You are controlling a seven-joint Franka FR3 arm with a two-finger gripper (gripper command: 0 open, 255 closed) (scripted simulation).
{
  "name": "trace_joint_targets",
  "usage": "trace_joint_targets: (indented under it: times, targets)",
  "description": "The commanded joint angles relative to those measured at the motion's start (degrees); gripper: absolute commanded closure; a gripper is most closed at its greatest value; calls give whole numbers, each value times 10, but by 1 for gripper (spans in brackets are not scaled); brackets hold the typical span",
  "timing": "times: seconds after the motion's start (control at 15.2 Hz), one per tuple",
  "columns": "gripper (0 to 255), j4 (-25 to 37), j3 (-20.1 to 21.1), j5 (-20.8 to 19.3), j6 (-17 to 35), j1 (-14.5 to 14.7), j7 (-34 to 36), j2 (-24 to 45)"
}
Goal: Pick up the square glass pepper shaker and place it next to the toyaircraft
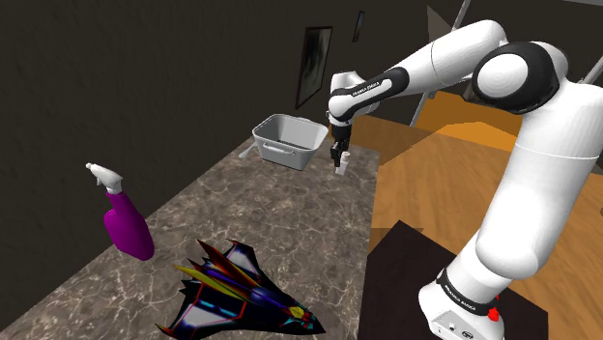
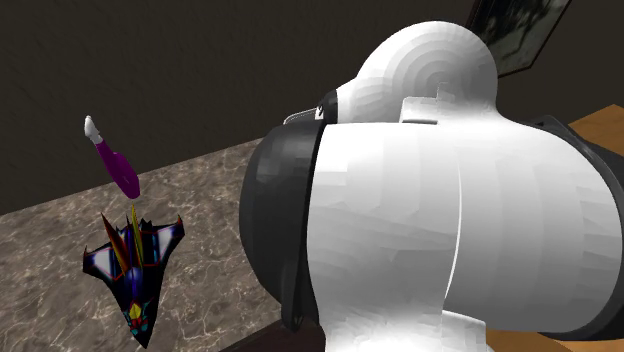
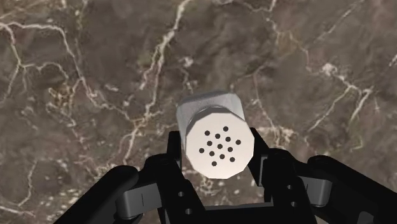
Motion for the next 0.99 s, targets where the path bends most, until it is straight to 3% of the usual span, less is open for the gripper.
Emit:
trace_joint_targets:
  times: [0.0, 0.92]
  targets:
    - [255, 0, 0, 0, 0, 0, 0, 0]
    - [255, 46, 0, 0, -90, 2, -7, -44]
